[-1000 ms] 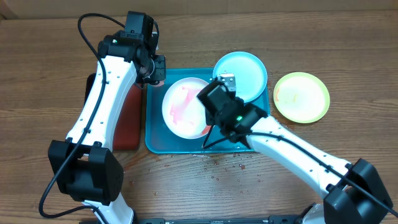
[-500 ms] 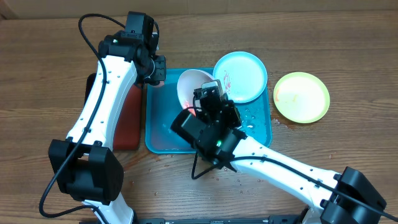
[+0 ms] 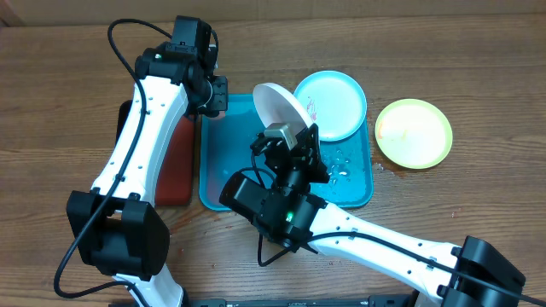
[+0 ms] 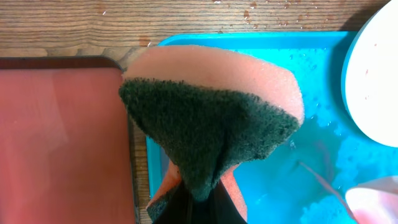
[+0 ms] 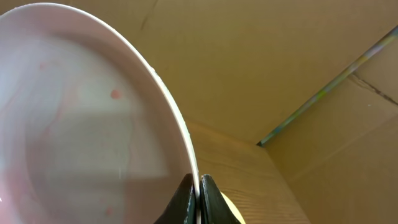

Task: Clean dirty plates on tray and stack at the side
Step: 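Tilt the white plate up by its rim with the right gripper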

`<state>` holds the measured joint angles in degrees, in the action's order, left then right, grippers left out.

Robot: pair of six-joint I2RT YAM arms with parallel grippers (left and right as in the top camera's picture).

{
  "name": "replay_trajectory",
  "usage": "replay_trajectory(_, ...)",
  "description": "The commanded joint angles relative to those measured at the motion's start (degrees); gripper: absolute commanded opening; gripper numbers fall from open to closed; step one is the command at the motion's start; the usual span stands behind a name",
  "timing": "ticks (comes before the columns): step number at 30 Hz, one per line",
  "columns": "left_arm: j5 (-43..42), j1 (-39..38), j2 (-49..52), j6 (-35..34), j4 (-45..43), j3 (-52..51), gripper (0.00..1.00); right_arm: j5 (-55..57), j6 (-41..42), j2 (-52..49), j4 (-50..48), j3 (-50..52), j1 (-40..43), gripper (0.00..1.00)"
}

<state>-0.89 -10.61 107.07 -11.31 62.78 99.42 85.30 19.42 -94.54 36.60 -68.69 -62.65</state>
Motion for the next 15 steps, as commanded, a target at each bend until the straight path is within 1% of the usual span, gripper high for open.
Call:
replay_trajectory(1, -0.6, 0.0, 0.8, -0.5, -0.2, -0.3, 0.05, 3.5, 0.1, 1.6, -0.7, -1.6, -0.4, 0.04)
replay_trajectory(6, -0.6, 0.0, 0.8, -0.5, -0.2, -0.3, 0.04, 0.7, 0.1, 1.5, -1.7, -1.6, -0.4, 0.04)
replay_trajectory(15, -0.6, 0.0, 0.8, -0.5, -0.2, -0.3, 0.04, 0.7, 0.0, 1.5, -1.7, -1.6, -0.4, 0.04)
